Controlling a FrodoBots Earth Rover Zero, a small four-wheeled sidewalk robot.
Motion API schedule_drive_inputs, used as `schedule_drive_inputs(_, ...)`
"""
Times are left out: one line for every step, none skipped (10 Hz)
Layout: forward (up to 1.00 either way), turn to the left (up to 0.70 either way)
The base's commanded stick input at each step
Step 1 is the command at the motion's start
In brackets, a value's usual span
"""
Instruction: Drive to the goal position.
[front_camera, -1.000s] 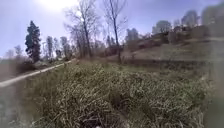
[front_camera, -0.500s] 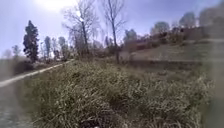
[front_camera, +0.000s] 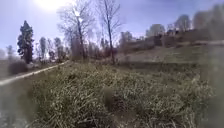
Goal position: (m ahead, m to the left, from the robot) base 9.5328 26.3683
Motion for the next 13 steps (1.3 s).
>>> schedule_drive_inputs(0.0,-0.45)
schedule_drive_inputs(0.0,-0.45)
schedule_drive_inputs(0.0,-0.45)
schedule_drive_inputs(0.0,-0.45)
schedule_drive_inputs(0.0,-0.45)
schedule_drive_inputs(0.0,-0.45)
schedule_drive_inputs(0.0,-0.45)
schedule_drive_inputs(0.0,-0.45)
schedule_drive_inputs(0.0,-0.45)
schedule_drive_inputs(0.0,-0.45)
schedule_drive_inputs(0.0,-0.45)
schedule_drive_inputs(0.0,-0.45)
schedule_drive_inputs(0.0,-0.45)
